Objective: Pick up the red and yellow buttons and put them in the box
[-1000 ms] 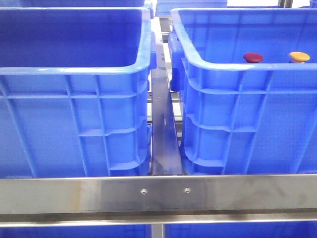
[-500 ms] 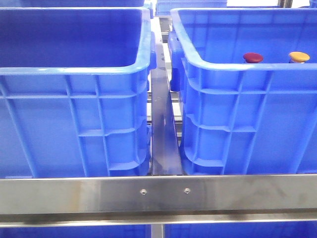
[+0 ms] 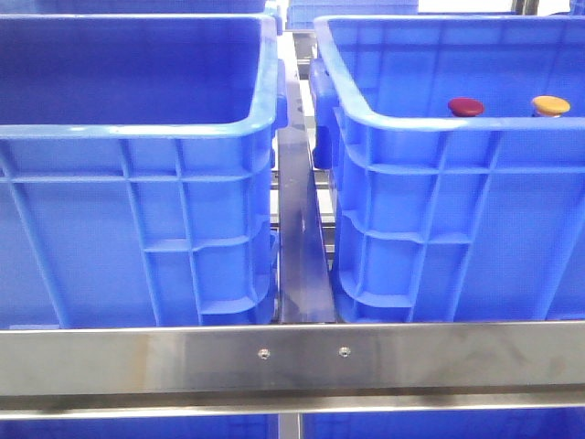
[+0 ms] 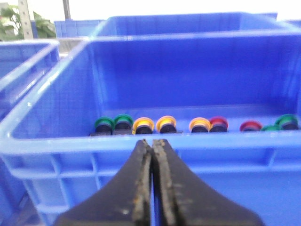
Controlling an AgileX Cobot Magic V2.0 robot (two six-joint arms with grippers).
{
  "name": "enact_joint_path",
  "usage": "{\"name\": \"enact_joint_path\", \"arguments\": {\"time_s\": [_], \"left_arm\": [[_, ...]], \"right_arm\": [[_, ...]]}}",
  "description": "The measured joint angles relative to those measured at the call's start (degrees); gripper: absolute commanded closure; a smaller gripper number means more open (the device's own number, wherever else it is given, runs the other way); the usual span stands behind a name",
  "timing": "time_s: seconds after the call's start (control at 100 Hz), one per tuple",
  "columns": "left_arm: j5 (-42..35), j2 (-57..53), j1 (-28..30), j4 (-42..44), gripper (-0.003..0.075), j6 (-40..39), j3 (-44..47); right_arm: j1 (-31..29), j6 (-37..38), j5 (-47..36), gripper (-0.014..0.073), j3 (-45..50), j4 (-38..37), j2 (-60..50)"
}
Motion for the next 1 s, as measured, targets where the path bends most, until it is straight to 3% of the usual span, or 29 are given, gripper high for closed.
{"name": "enact_joint_path", "arguments": {"time_s": [1.0], "left_arm": [[1.22,0.0,0.0,-1.77,0.074,0.77,0.0]], "right_arm": [[0.0,0.0,0.0,0.0664,0.0,0.0,0.0]]}}
